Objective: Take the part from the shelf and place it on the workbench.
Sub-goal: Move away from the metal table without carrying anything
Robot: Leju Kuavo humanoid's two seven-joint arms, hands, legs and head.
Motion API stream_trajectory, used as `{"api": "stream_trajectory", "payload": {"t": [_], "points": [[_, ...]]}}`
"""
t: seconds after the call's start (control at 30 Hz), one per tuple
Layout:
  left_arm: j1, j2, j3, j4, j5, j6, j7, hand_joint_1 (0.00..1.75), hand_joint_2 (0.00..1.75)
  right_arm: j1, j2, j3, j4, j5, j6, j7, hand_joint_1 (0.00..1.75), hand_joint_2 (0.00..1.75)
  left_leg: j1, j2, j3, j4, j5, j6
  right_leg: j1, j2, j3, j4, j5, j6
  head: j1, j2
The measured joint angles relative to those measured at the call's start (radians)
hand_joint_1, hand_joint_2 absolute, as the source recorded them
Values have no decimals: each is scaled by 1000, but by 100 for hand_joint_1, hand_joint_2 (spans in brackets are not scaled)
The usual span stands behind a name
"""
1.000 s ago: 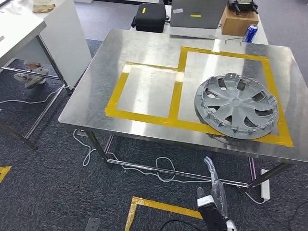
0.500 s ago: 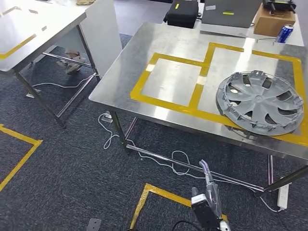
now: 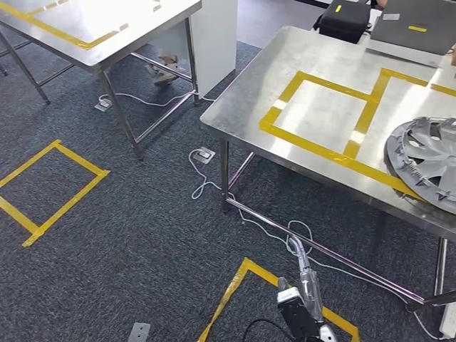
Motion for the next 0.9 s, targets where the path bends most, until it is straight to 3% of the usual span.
{"api": "stream_trajectory", "payload": {"t": [0.07,0.13,0.17,0.23,0.27,0.3,0.33,0.4,0.43,0.47,0.5,0.53,0.57,0.63,0.67,0.7,0.77,0.83,0.9], "points": [[0,0,0,0,0,0,3,0,0,-2,2,4,2,0,-6,-3,0,0,-3,-28,-23,1,21,-2,10,20,85,-106,49,-17,0,0],[-2,-2,0,0,-2,1,5,0,0,-5,6,7,3,-2,-10,-6,0,0,-6,-53,-41,1,43,-8,12,64,176,-243,66,-30,-1,0],[-2,-2,0,0,-2,1,6,0,0,-6,8,8,4,-3,-12,-7,0,0,-5,-64,-47,0,54,-12,12,79,197,-282,64,-32,0,0],[0,-1,-1,0,-3,2,7,0,0,-6,11,12,6,-5,-15,-10,0,0,-4,-86,-55,-6,77,-24,12,73,192,-297,71,-36,4,0],[2,0,-1,0,-3,2,8,0,0,-7,12,13,8,-7,-15,-11,0,0,-4,-86,-63,-6,79,-29,11,61,185,-299,80,-41,6,0],[3,1,-1,0,-5,2,10,0,0,-10,12,14,10,-13,-13,-15,0,0,-6,-71,-73,4,63,-35,9,48,178,-301,91,-48,3,0],[4,2,-2,0,-6,3,12,0,0,-13,12,15,12,-22,-10,-21,0,0,-7,-48,-87,34,28,-41,7,34,168,-303,103,-55,-2,0],[3,2,-4,0,-11,3,15,0,0,-18,5,16,21,-46,-5,-39,0,0,-4,5,-123,149,-77,-53,8,6,146,-305,123,-62,-10,0],[2,2,-5,0,-12,3,16,0,0,-19,0,16,27,-55,-5,-47,0,0,0,16,-138,217,-114,-58,9,-11,133,-304,132,-62,-11,0],[1,2,-6,0,-14,4,17,0,0,-20,-4,16,34,-61,-4,-52,0,0,4,21,-143,268,-127,-63,10,-28,121,-303,141,-61,-12,0],[1,2,-7,0,-14,4,17,0,0,-22,-7,16,39,-64,-5,-56,0,0,7,24,-134,291,-116,-67,10,-45,108,-302,149,-59,-12,0],[1,2,-8,0,-15,4,18,0,0,-23,-9,16,44,-65,-5,-57,0,0,10,27,-109,281,-91,-70,10,-61,95,-300,158,-57,-12,0],[1,2,-10,0,-16,4,18,0,0,-25,-10,16,48,-66,-5,-58,0,0,12,39,-65,237,-67,-71,10,-74,85,-299,165,-53,-12,0],[-2,1,-15,0,-18,4,19,0,0,-28,-11,17,52,-67,-7,-59,0,0,9,90,59,91,-59,-66,12,-97,70,-295,179,-44,-12,0],[-5,1,-18,0,-20,4,20,0,0,-29,-12,18,54,-68,-9,-60,0,0,5,111,107,25,-70,-59,12,-109,65,-292,186,-38,-11,0],[-7,1,-21,0,-22,4,21,0,0,-31,-12,20,56,-69,-10,-60,0,0,0,121,133,-18,-80,-50,11,-122,60,-291,193,-32,-11,0],[-5,1,-23,0,-28,4,22,0,0,-34,-13,25,59,-69,-13,-60,0,0,-6,102,128,-43,-78,-27,4,-139,53,-289,202,-19,-10,0],[1,1,-26,0,-34,4,25,0,0,-35,-15,30,61,-70,-16,-61,0,0,-5,79,114,-45,-62,-7,-1,-95,35,-249,167,-8,-9,0],[2,-1,-30,0,-39,4,27,0,0,-33,-18,32,65,-70,-18,-62,0,0,-3,53,97,-45,-44,5,-2,-28,-8,-130,88,-2,-6,0]]}}
